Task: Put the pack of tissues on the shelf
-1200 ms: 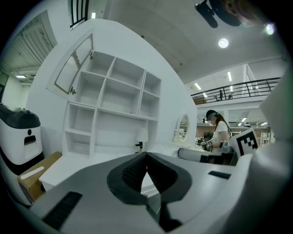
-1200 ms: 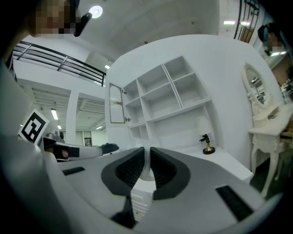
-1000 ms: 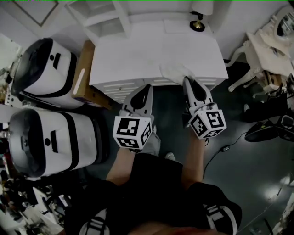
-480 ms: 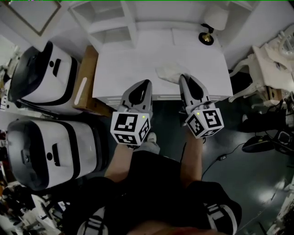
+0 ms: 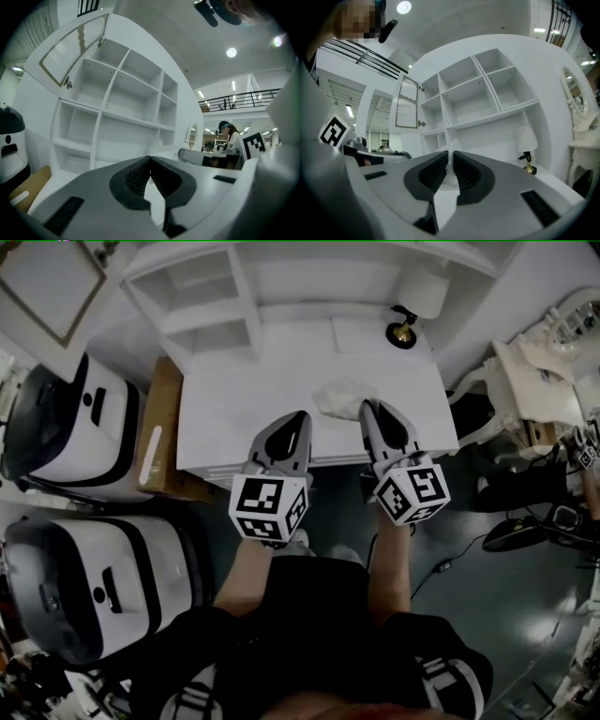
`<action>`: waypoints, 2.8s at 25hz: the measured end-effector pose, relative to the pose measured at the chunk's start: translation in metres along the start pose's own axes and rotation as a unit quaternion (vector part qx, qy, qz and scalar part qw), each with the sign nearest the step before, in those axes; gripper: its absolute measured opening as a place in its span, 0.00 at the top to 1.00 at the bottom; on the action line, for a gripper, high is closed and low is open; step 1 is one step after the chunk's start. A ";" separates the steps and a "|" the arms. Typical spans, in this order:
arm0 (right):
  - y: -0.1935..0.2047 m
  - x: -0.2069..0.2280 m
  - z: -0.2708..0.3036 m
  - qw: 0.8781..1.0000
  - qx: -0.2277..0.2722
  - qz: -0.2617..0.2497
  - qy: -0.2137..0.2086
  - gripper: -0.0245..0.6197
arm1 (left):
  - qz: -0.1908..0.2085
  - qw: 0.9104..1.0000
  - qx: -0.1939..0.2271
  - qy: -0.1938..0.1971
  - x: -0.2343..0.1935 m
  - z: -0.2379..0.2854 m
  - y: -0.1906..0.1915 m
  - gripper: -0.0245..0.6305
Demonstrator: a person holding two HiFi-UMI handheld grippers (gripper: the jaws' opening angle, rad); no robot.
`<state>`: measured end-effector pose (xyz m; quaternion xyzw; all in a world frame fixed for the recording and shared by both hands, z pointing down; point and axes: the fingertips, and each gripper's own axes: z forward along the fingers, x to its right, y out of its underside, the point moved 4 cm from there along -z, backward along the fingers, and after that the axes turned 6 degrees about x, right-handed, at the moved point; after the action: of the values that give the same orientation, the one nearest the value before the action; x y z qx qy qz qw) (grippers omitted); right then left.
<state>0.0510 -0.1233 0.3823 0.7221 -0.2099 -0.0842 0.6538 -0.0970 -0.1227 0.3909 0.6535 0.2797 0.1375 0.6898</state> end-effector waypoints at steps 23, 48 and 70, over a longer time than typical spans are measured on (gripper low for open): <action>-0.027 0.078 0.035 0.999 0.001 -0.037 -0.030 0.89 | 0.005 1.000 0.013 -0.022 0.026 0.085 -0.004 0.95; -0.035 0.106 0.076 0.996 0.008 -0.030 -0.081 0.90 | 0.003 0.996 0.045 -0.075 0.007 0.142 -0.024 0.95; -0.132 0.099 0.196 0.980 0.093 -0.141 -0.102 0.90 | -0.015 0.996 0.043 -0.077 -0.044 0.166 -0.028 0.95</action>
<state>0.0881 -0.3347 0.2424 0.7894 -0.1787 -0.2291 0.5408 -0.0431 -0.2871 0.3707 0.6870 0.2414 0.0645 0.6824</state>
